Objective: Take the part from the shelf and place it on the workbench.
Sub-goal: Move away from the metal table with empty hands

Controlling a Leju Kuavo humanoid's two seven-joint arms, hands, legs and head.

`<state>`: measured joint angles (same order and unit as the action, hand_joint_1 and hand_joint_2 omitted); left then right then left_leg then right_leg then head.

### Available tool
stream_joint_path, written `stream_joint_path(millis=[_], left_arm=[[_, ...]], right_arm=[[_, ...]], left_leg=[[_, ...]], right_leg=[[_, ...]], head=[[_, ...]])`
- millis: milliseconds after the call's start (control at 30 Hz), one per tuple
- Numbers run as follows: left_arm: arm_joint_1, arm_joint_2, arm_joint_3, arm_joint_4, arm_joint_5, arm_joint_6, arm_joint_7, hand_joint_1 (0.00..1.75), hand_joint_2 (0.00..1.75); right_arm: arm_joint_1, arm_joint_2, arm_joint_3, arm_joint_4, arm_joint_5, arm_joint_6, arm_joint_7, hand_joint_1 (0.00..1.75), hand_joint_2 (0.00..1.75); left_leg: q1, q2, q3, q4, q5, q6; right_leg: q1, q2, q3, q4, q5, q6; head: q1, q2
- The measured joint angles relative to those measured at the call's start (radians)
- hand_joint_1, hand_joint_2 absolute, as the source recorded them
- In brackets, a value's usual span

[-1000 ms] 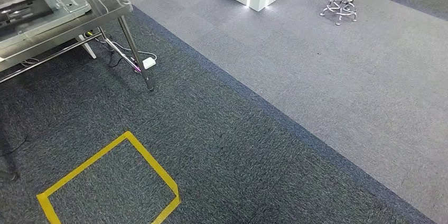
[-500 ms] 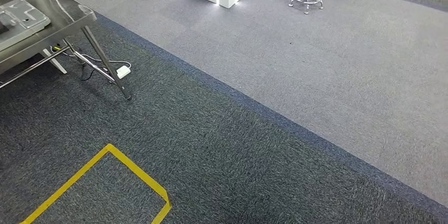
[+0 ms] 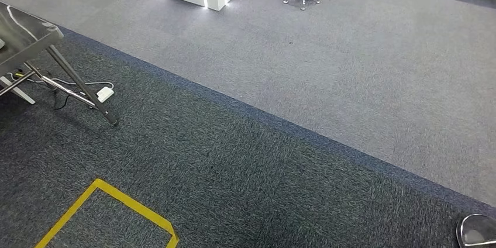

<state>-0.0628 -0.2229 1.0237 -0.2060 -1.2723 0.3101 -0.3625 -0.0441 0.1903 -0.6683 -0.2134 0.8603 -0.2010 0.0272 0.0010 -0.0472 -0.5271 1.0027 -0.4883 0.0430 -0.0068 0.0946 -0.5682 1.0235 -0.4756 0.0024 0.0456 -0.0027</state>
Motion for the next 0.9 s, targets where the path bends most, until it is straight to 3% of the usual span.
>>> stream_joint_path(millis=[67,133,167,200,233,300,367,433,500,567,667,700,733,767,800,867,900], left_arm=[[0.001,-0.001,0.0,0.0,-0.001,0.0,0.001,0.0,0.0],[0.002,-0.001,0.0,0.0,-0.002,0.0,0.001,0.0,0.0],[0.003,-0.001,0.0,0.0,-0.004,-0.001,0.001,0.0,0.0],[0.004,-0.001,0.0,0.0,-0.006,-0.001,0.001,0.0,0.0],[0.004,-0.001,0.0,0.0,-0.007,-0.002,0.001,0.0,0.0],[0.003,-0.002,0.0,0.0,-0.008,-0.003,0.001,0.0,0.0],[0.002,-0.002,0.0,0.0,-0.009,-0.003,0.002,0.0,0.0],[0.001,-0.002,0.0,0.0,-0.009,-0.003,0.004,0.0,0.0],[-0.002,-0.002,0.0,0.0,-0.009,-0.003,0.004,0.0,0.0],[-0.004,-0.002,0.0,0.0,-0.01,-0.003,0.004,0.0,0.0],[0.0,-0.003,0.0,0.0,-0.01,-0.003,0.007,0.0,0.0],[0.002,-0.003,0.0,0.0,-0.011,-0.003,0.008,0.0,0.0],[0.003,-0.002,0.0,0.0,-0.011,-0.003,0.009,0.0,0.0],[0.005,-0.002,0.0,0.0,-0.011,-0.003,0.01,0.0,0.0],[0.005,-0.002,0.0,0.0,-0.011,-0.003,0.01,0.0,0.0],[0.005,-0.002,0.0,0.0,-0.011,-0.003,0.01,0.0,0.0],[0.005,-0.002,0.0,0.0,-0.011,-0.004,0.01,0.0,0.0]], right_arm=[[-0.001,0.0,0.0,0.0,0.002,0.0,0.003,0.0,0.0],[-0.004,-0.001,0.0,0.0,0.003,0.0,0.001,0.0,0.0],[-0.004,-0.001,0.0,0.0,0.004,0.0,0.0,0.0,0.0],[-0.004,-0.001,0.0,0.0,0.004,0.0,-0.001,0.0,0.0],[-0.004,-0.002,0.0,0.0,0.004,0.0,-0.001,0.0,0.0],[-0.002,-0.003,0.0,0.0,0.005,0.0,0.0,0.0,0.0],[-0.003,-0.005,0.0,0.0,0.007,0.0,0.002,0.0,0.0],[-0.004,-0.005,0.0,0.0,0.009,0.0,0.003,0.0,0.0],[-0.001,-0.005,0.0,0.0,0.011,0.0,0.003,0.0,0.0],[0.0,-0.005,0.0,0.0,0.012,0.0,0.002,0.0,0.0],[-0.003,-0.005,0.0,0.0,0.012,0.0,0.002,0.0,0.0],[-0.003,-0.005,0.0,0.0,0.012,0.0,0.002,0.0,0.0],[-0.003,-0.005,0.0,0.0,0.012,0.0,0.001,0.0,0.0],[-0.002,-0.005,0.0,0.0,0.012,0.0,0.002,0.0,0.0],[-0.002,-0.005,0.0,0.0,0.012,0.001,0.002,0.0,0.0],[-0.003,-0.003,0.0,0.0,0.013,0.004,0.002,0.0,0.0],[-0.004,-0.002,0.0,0.0,0.013,0.005,0.003,0.0,0.0]], left_leg=[[0.005,0.021,0.007,-0.019,0.012,0.012],[0.006,0.045,0.008,-0.025,0.015,0.017],[0.006,0.058,0.008,-0.024,0.014,0.017],[0.005,0.07,0.007,-0.024,0.013,0.016],[0.006,0.081,0.008,-0.023,0.011,0.015],[0.008,0.1,0.01,-0.018,0.006,0.008],[0.006,0.115,0.01,-0.008,-0.005,-0.004],[0.002,0.127,0.011,-0.002,-0.012,-0.016],[0.004,0.134,0.017,0.0,-0.017,-0.028],[0.009,0.111,0.008,0.034,-0.046,-0.038],[0.012,0.064,-0.074,0.213,-0.139,-0.044],[0.012,0.059,-0.102,0.268,-0.155,-0.044],[0.011,0.057,-0.115,0.291,-0.15,-0.042],[0.011,0.054,-0.111,0.274,-0.126,-0.039],[0.011,0.049,-0.09,0.221,-0.088,-0.033],[0.009,0.014,-0.035,0.084,-0.023,-0.019],[0.008,0.0,-0.016,0.039,-0.009,-0.015]], right_leg=[[0.002,-0.032,-0.016,0.034,-0.027,0.009],[0.0,-0.071,-0.068,0.142,-0.091,0.017],[-0.002,-0.077,-0.098,0.205,-0.118,0.022],[-0.006,-0.081,-0.119,0.248,-0.129,0.026],[-0.009,-0.085,-0.122,0.256,-0.121,0.031],[-0.015,-0.101,-0.071,0.161,-0.06,0.037],[-0.013,-0.129,-0.009,0.039,-0.015,0.033],[-0.007,-0.137,0.007,0.001,-0.011,0.02],[-0.007,-0.122,0.007,-0.001,-0.009,0.005],[-0.009,-0.108,0.008,-0.005,-0.005,-0.008],[-0.007,-0.087,0.007,-0.006,-0.002,-0.019],[-0.005,-0.078,0.006,-0.005,-0.002,-0.02],[-0.004,-0.067,0.006,-0.003,-0.002,-0.021],[-0.003,-0.055,0.007,-0.002,-0.002,-0.021],[-0.002,-0.044,0.008,-0.001,-0.003,-0.021],[-0.001,-0.024,0.007,0.001,-0.003,-0.019],[-0.001,-0.015,0.005,0.002,-0.002,-0.015]], head=[[0.002,0.0],[0.005,0.0],[0.004,0.0],[0.005,0.0],[0.004,0.0],[0.005,0.0],[0.004,0.0],[0.003,0.0],[0.003,0.0],[0.003,0.0],[0.002,0.0],[0.002,0.0],[0.002,0.0],[0.002,0.0],[0.002,0.0],[0.002,0.0],[0.003,0.0]])
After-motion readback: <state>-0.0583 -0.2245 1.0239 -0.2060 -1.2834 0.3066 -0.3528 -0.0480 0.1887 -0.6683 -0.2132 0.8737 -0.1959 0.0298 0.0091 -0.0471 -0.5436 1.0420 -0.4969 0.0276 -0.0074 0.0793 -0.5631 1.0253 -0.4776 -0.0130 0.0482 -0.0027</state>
